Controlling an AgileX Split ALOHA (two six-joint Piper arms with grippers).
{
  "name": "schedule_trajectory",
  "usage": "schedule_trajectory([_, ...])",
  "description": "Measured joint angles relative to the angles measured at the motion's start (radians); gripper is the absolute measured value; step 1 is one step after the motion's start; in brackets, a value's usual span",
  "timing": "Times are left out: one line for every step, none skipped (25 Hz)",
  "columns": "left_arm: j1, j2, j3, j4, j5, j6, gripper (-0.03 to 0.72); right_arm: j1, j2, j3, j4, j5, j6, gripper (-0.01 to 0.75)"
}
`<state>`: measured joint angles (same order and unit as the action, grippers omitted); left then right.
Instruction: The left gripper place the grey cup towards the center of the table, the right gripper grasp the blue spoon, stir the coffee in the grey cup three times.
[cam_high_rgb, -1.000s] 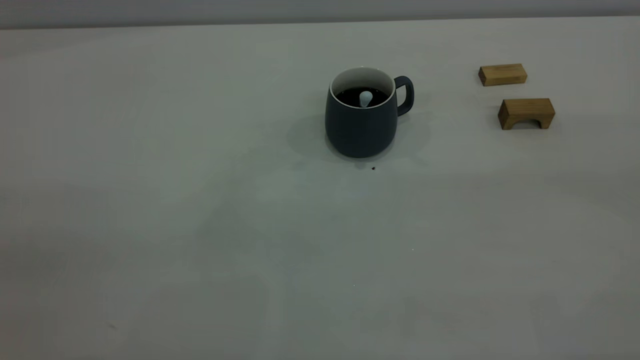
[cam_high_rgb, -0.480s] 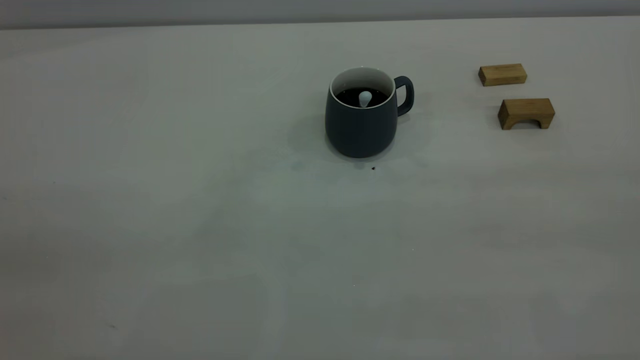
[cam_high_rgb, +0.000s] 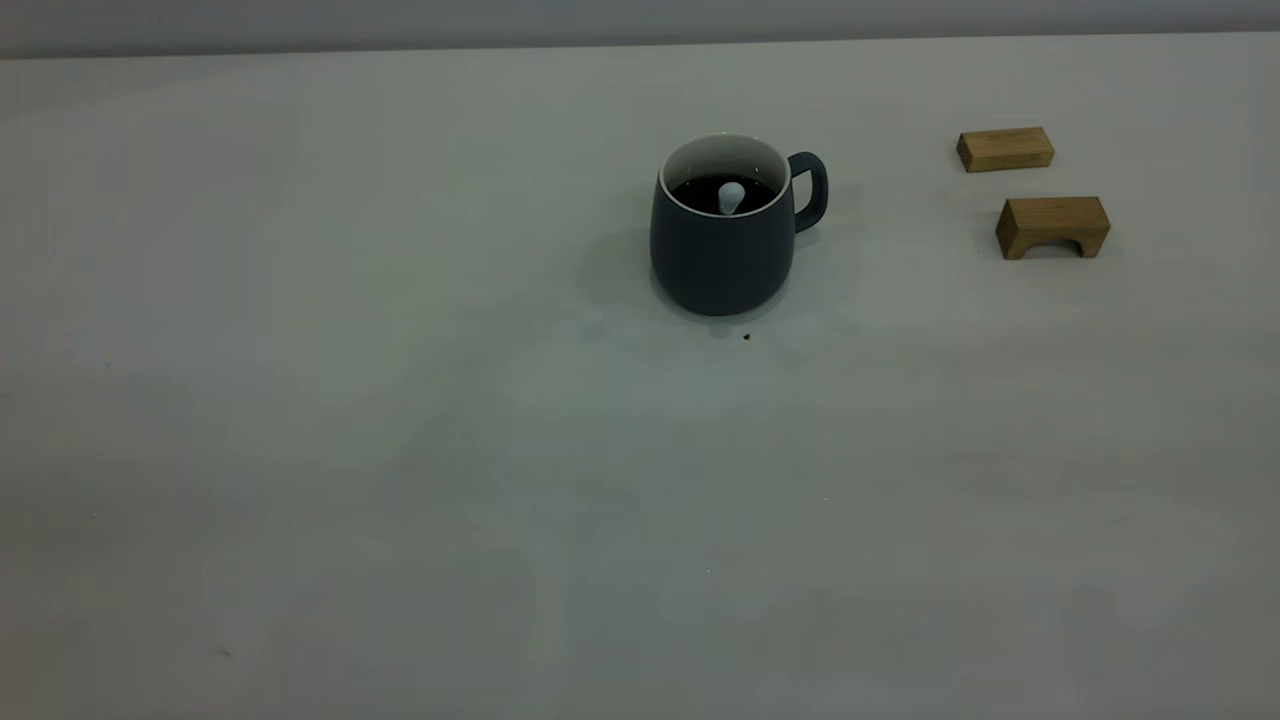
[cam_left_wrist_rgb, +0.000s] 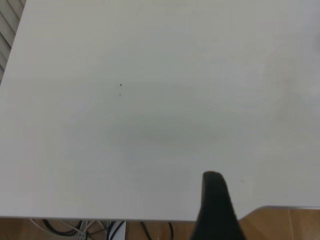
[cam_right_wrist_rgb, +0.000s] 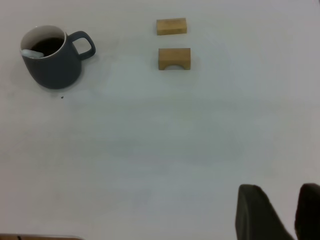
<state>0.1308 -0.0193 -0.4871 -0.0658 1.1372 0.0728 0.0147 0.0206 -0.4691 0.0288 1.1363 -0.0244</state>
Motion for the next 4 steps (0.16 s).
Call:
schedule_trajectory([0.000, 0.000, 0.000, 0.000, 0.000, 0.000, 0.585, 0.000, 0.000, 0.000, 0.000, 0.000, 0.000, 0.238])
schedule_trajectory([0.000, 0.000, 0.000, 0.000, 0.000, 0.000, 0.585, 0.000, 0.000, 0.000, 0.000, 0.000, -0.001, 0.238])
schedule_trajectory([0.000, 0.000, 0.000, 0.000, 0.000, 0.000, 0.585, 0.000, 0.000, 0.000, 0.000, 0.000, 0.000, 0.238])
schedule_trajectory([0.000, 0.000, 0.000, 0.000, 0.000, 0.000, 0.585, 0.000, 0.000, 0.000, 0.000, 0.000, 0.000, 0.238])
